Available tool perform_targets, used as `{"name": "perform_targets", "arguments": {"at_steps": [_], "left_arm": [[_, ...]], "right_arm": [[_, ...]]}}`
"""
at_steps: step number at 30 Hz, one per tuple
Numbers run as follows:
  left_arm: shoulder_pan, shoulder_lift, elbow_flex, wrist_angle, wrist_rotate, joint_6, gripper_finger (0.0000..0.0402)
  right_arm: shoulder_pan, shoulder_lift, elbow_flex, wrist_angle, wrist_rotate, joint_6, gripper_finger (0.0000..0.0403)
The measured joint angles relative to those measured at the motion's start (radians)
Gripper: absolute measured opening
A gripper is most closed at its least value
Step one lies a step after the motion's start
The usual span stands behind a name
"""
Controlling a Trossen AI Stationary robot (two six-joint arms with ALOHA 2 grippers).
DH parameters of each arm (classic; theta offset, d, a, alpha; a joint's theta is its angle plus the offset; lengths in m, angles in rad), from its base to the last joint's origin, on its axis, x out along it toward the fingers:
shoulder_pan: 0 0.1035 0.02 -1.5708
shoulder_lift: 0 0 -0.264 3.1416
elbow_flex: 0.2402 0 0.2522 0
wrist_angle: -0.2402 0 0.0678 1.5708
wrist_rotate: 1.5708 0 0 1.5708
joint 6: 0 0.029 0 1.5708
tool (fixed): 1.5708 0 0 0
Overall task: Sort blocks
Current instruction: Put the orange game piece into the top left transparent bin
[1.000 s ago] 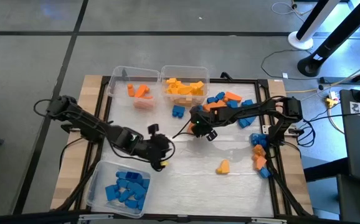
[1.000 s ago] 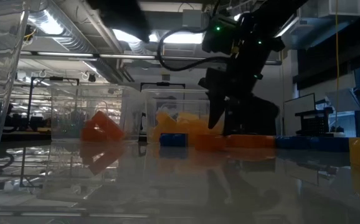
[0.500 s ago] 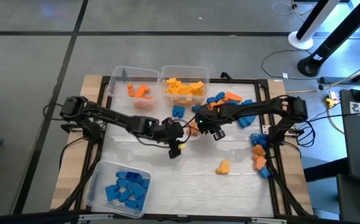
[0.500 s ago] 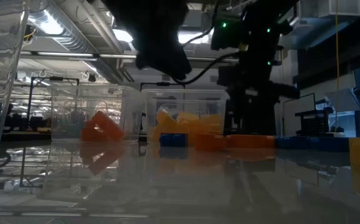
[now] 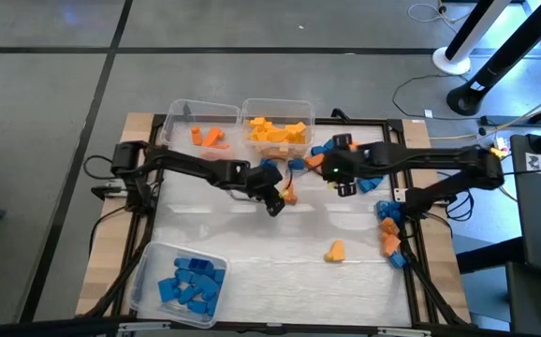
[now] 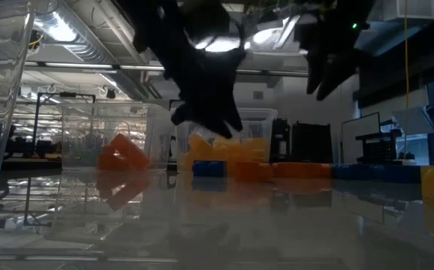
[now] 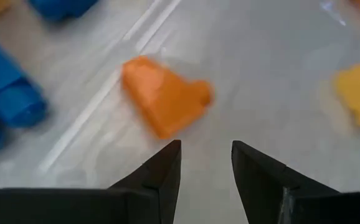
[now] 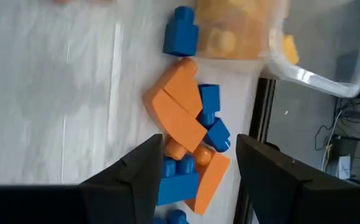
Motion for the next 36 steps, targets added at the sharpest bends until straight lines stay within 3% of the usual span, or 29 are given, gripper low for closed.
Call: {"name": "perform_targets", "arguments": {"at_steps": [6,14,23,36], "left_arm": [[0.050,0.072,0.000,0.068,0.055,-0.069,0.0132],[0.083,0.142,0.000,0.162,0.128,-0.097,0.0132],[0.088,0.161,0.000,0.190,0.140,-0.078,0.0129],[0.086,0.163,0.000,0.210,0.153,-0.025,0.0005]], "right_arm": [[0.000,-0.069,0.000,-0.021,-0.007,0.022,0.0202],[0.000,-0.066,-0.006,-0.016,-0.007,0.018,0.0202],[0.000,-0.065,-0.069,-0.016,-0.005,0.016,0.0202],[0.000,-0.065,-0.114,-0.005,0.001,0.022,0.0202]]}}
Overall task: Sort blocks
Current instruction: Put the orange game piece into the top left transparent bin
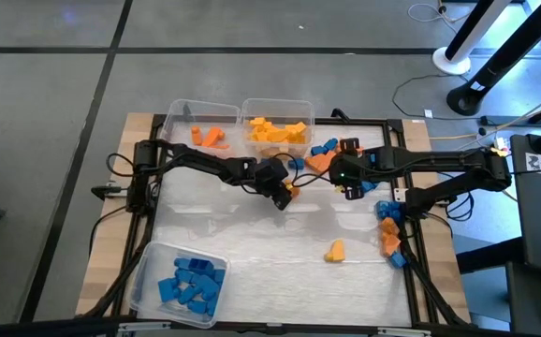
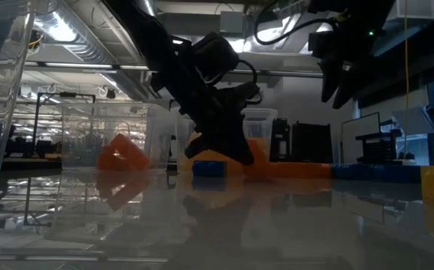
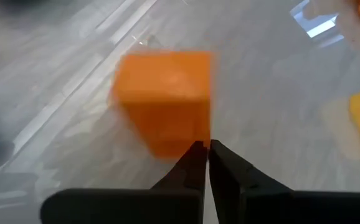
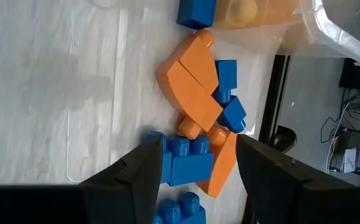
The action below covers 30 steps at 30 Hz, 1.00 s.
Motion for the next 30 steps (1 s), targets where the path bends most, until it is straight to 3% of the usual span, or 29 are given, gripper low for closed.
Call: {"name": "perform_targets", "arguments": {"at_steps": [11,17,22,30], "left_arm": [[-0.022,-0.018,-0.001,0.022,0.000,0.056,0.0002],[-0.022,-0.083,-0.001,0.014,-0.001,0.099,0.0001],[-0.022,-0.189,-0.001,-0.028,-0.005,0.142,0.0001],[-0.018,-0.436,0.000,-0.235,-0.156,0.246,0.0000]], "right_arm": [[0.000,0.000,0.000,0.019,-0.001,0.003,0.0202],[0.000,0.000,0.000,0.016,-0.138,0.034,0.0202],[0.000,0.000,0.000,0.016,-0.273,0.034,0.0202],[0.061,0.000,0.000,0.017,-0.259,0.059,0.0202]]}}
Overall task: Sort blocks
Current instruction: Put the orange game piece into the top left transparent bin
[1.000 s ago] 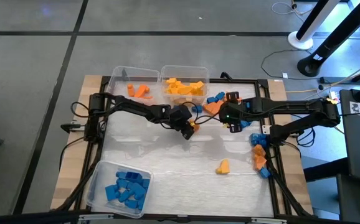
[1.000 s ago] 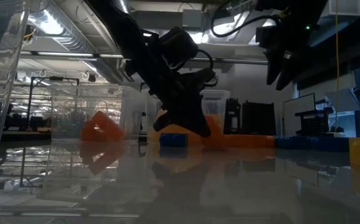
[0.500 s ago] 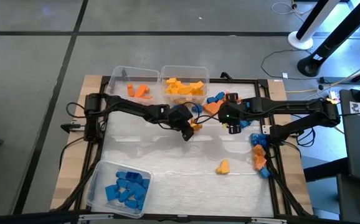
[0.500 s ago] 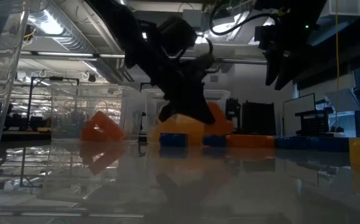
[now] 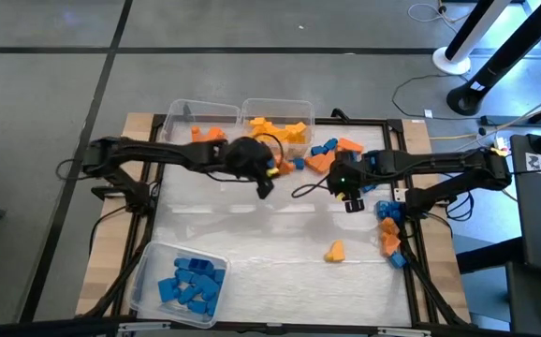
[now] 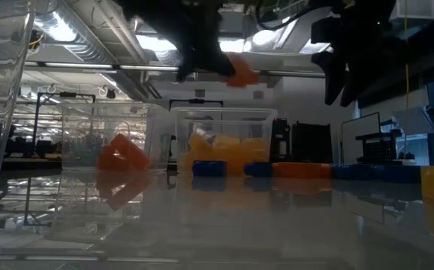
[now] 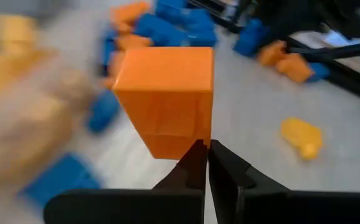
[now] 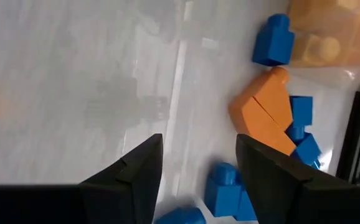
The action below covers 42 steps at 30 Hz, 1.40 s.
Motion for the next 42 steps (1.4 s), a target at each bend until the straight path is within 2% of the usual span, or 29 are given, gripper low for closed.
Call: {"name": "perform_targets", "arguments": {"at_steps": [4,8,11,16,19,24,26,32,38,42], "left_arm": [[0.018,-0.127,0.000,-0.167,-0.142,0.028,0.0000],[0.066,-0.220,0.001,-0.349,-0.305,0.019,0.0000],[0.125,-0.262,0.001,-0.484,-0.378,-0.001,0.0000],[0.249,-0.270,0.001,-0.638,-0.390,-0.027,0.0000],[0.314,-0.249,0.001,-0.665,-0.391,-0.028,0.0000],[0.381,-0.210,0.000,-0.666,-0.391,-0.025,0.0007],[0.392,-0.194,0.000,-0.665,-0.388,-0.004,0.0013],[0.391,-0.145,0.000,-0.667,-0.385,0.041,0.0052],[0.391,-0.094,0.000,-0.698,-0.385,0.053,0.0109],[0.391,-0.086,0.000,-0.704,-0.385,0.039,0.0128]], "right_arm": [[0.052,0.000,0.000,0.000,0.021,0.013,0.0202],[0.101,0.000,0.000,0.002,0.102,0.041,0.0202],[0.131,0.005,0.000,0.000,0.146,0.104,0.0202],[0.166,0.005,-0.022,0.028,0.154,0.162,0.0202],[0.183,0.005,-0.046,0.038,0.152,0.219,0.0202],[0.216,0.005,-0.080,0.000,0.024,0.356,0.0202],[0.235,0.005,-0.080,-0.038,-0.015,0.443,0.0202],[0.301,0.005,-0.080,-0.151,-0.018,0.748,0.0202],[0.369,0.005,-0.080,-0.306,-0.057,0.913,0.0202],[0.406,0.005,-0.080,-0.402,-0.088,1.002,0.0202]]}}
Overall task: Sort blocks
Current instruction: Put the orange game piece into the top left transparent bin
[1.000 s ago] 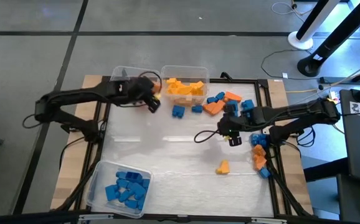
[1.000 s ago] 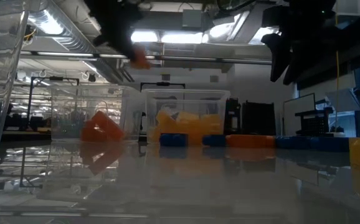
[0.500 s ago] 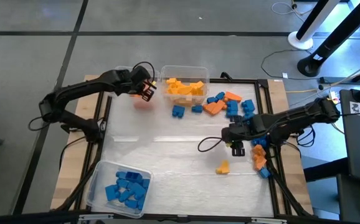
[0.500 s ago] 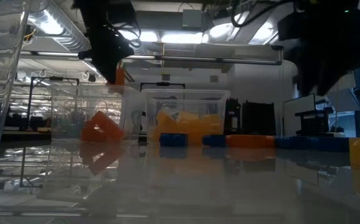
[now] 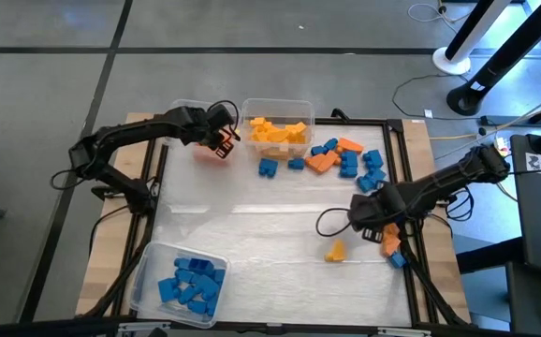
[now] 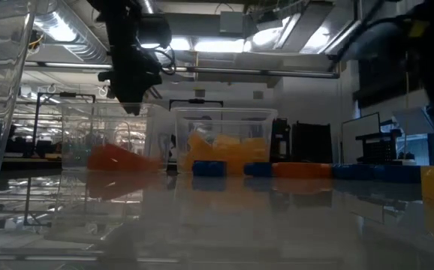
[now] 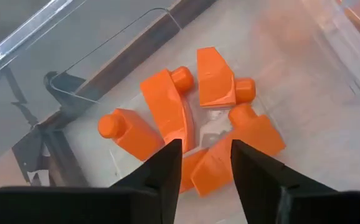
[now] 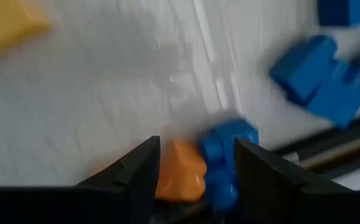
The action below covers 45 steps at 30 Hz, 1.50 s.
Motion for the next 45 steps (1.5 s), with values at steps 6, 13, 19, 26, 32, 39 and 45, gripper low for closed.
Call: {"name": "perform_targets", "arguments": {"at_steps": [6,13,19,26,32,39,45], "left_arm": [[0.000,0.001,0.000,-0.001,0.000,-0.002,0.0132],[0.000,0.001,0.000,-0.005,0.000,-0.026,0.0132],[-0.001,0.001,0.000,-0.005,0.000,-0.028,0.0132],[-0.001,0.001,0.000,-0.005,0.000,-0.026,0.0132],[-0.001,0.001,0.000,-0.003,0.000,-0.026,0.0132],[-0.001,0.001,0.000,-0.002,0.000,-0.034,0.0132],[-0.001,0.001,0.000,-0.002,0.000,-0.043,0.0132]], "right_arm": [[0.033,0.000,0.000,-0.076,-0.049,-0.005,0.0202],[0.032,-0.001,0.000,-0.067,-0.042,-0.231,0.0202],[0.033,-0.002,-0.001,-0.076,-0.039,-0.353,0.0202],[0.113,-0.036,-0.152,-0.019,-0.059,-0.325,0.0202],[0.157,-0.060,-0.193,0.069,-0.045,-0.296,0.0190],[0.161,-0.061,-0.232,0.079,-0.050,-0.221,0.0147],[0.161,-0.061,-0.231,0.087,-0.048,-0.221,0.0136]]}}
